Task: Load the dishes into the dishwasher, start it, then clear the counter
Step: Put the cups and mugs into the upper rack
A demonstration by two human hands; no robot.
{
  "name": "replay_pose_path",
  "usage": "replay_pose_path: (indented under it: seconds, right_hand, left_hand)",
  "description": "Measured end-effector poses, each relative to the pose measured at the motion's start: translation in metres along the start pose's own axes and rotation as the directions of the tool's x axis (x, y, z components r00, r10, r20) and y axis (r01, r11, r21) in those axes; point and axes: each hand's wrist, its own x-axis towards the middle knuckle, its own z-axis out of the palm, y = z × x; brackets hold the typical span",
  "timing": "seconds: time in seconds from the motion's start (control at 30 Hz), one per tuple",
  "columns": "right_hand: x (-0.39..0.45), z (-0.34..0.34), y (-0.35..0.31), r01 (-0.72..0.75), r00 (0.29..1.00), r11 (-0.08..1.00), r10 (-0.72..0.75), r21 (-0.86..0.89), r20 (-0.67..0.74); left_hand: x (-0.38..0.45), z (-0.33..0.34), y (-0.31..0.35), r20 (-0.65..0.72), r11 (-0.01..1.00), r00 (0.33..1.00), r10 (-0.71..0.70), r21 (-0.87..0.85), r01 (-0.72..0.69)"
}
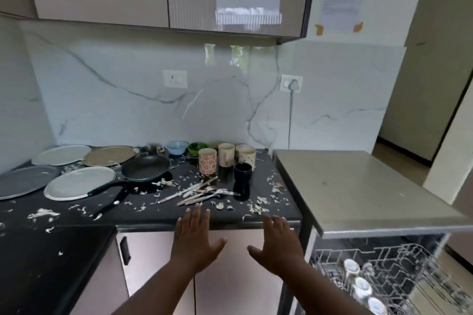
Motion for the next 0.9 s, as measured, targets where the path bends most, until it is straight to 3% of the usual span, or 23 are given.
replay_pose_path:
  seconds: [0.3, 0.63, 0.77, 0.9]
  right_hand:
    - [0.074, -0.007, 0.007, -0.027, 0.997, 0.994, 0.034, 0.109, -0.064]
    - [0.201, 0.009, 0.048, -0.009, 0.999, 0.986, 0.000, 0.168, 0.052]
    - [0.242, 0.006, 0.054, 0.029, 0.997, 0.990, -0.038, 0.138, 0.063]
    - [0.268, 0.016, 0.051, -0.035, 0.993, 0.979, 0.011, 0.202, 0.119]
  left_hand:
    - [0.072, -0.007, -0.002, -0.052, 0.999, 0.998, -0.031, -0.042, 0.029]
    - [0.186, 0.022, 0.012, -0.029, 0.988, 0.988, -0.155, -0.008, 0.155]
    - [0.218, 0.030, 0.008, -0.052, 0.963, 0.963, -0.264, -0.079, 0.259]
    - [0.240, 0.037, -0.008, -0.022, 0.939, 0.944, -0.330, -0.116, 0.325]
